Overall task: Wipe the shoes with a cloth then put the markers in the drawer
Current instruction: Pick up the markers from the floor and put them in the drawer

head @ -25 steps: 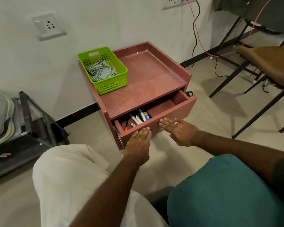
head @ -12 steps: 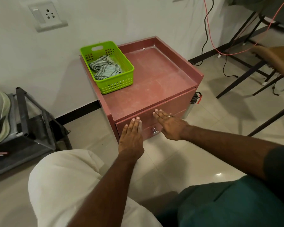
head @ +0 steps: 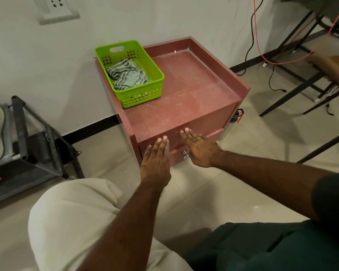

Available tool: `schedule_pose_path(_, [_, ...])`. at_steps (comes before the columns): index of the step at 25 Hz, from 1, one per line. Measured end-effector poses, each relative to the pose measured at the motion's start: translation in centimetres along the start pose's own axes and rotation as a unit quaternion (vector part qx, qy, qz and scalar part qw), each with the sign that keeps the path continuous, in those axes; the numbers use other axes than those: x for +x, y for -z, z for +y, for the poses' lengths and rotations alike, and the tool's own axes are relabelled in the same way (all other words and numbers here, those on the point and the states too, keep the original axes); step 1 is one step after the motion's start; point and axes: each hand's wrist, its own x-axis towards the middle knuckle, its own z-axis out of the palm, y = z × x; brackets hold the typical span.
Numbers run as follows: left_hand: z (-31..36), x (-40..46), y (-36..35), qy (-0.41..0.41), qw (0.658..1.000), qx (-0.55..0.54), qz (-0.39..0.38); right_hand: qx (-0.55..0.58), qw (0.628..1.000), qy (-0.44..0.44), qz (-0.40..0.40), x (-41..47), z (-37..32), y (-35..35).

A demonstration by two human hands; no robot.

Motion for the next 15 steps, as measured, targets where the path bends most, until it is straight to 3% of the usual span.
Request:
schedule_pose_path(12, [0.2,0.3,1.0,-0.023,1.0,0.005,-0.019,-0.001,0.999,-0.019,-0.038,0.2,-1.0,0.2])
schedule_pose_path(15, [0.6,-0.4,3.5,-0.034,0.999,-0.029,0.027,0.028,0.998,-0.044,-0.047,-0.3,-1.8,2.6])
